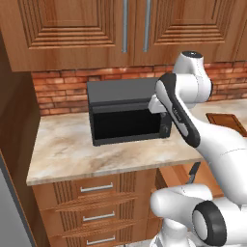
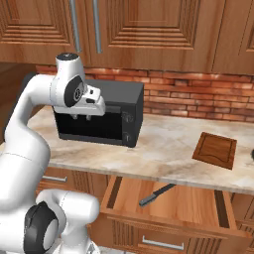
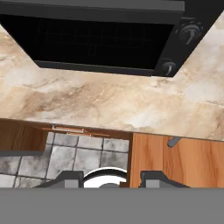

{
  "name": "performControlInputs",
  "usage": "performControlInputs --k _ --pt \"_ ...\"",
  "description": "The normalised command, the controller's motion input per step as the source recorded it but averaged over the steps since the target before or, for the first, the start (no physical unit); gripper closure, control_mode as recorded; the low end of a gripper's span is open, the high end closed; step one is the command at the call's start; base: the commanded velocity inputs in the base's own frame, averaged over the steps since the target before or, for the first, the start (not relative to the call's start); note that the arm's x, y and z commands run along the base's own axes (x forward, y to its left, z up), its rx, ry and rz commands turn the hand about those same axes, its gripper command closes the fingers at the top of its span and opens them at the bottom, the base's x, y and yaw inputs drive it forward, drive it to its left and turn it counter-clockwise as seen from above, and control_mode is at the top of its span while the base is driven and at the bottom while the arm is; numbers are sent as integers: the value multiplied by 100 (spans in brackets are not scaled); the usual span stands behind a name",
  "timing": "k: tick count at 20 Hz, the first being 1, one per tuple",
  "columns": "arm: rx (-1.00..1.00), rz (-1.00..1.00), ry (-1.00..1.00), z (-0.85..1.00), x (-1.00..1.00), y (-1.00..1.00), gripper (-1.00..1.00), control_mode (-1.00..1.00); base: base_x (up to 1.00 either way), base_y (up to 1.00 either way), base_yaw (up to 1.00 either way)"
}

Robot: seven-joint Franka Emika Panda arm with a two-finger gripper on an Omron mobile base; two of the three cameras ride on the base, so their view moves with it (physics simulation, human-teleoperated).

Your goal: Pick up the knife from the drawer and place it on the cutting board. Then place the meat from the plate to the cutting board.

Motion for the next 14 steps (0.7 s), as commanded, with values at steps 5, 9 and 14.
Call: performControlInputs --k 5,9,14 --pt "0 0 -5 0 -20 -1 -100 -100 0 0 0" --pt "1 -1 -6 -1 -54 -3 -100 -100 0 0 0" --pt "0 0 0 -4 -57 0 -100 -100 0 0 0"
